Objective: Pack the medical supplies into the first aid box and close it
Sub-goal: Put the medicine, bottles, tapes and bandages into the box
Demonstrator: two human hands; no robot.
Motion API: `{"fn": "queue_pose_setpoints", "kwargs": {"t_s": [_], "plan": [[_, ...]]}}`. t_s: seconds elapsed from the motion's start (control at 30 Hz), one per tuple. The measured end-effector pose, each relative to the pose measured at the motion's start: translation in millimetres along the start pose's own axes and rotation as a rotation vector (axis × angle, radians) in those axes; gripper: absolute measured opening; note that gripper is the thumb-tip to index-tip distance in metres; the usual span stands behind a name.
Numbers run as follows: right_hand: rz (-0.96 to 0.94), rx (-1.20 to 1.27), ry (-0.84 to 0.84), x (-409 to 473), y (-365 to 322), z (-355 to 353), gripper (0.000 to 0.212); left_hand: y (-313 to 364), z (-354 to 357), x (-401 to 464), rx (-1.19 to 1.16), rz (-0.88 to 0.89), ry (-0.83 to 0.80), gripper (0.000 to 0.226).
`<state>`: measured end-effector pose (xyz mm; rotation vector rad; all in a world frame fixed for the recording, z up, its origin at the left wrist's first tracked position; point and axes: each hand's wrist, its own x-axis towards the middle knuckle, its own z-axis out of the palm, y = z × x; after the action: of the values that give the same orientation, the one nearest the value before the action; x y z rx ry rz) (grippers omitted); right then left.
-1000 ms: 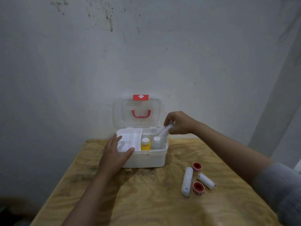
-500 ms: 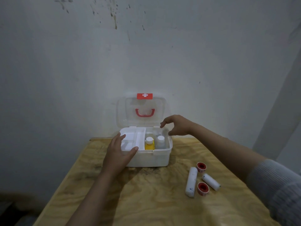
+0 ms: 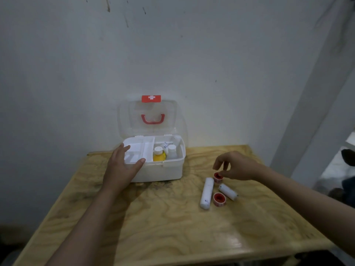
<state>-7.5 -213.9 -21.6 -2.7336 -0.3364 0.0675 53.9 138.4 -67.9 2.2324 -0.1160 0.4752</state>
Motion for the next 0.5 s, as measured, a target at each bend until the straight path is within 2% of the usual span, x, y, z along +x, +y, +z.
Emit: {"fn": "queue_pose_setpoints", "kwargs": {"t_s": [0.17,0.5], "plan": [[-0.018,0.024,-0.005,-13,14,19,0.013,4,-2,-2,0.000,0.010,-0.011,0.068],[0.042,0.048,-0.021,-10,26,28,0.019,7,-3,-2,0.021,-0.004,-0.027,0.067]]}}
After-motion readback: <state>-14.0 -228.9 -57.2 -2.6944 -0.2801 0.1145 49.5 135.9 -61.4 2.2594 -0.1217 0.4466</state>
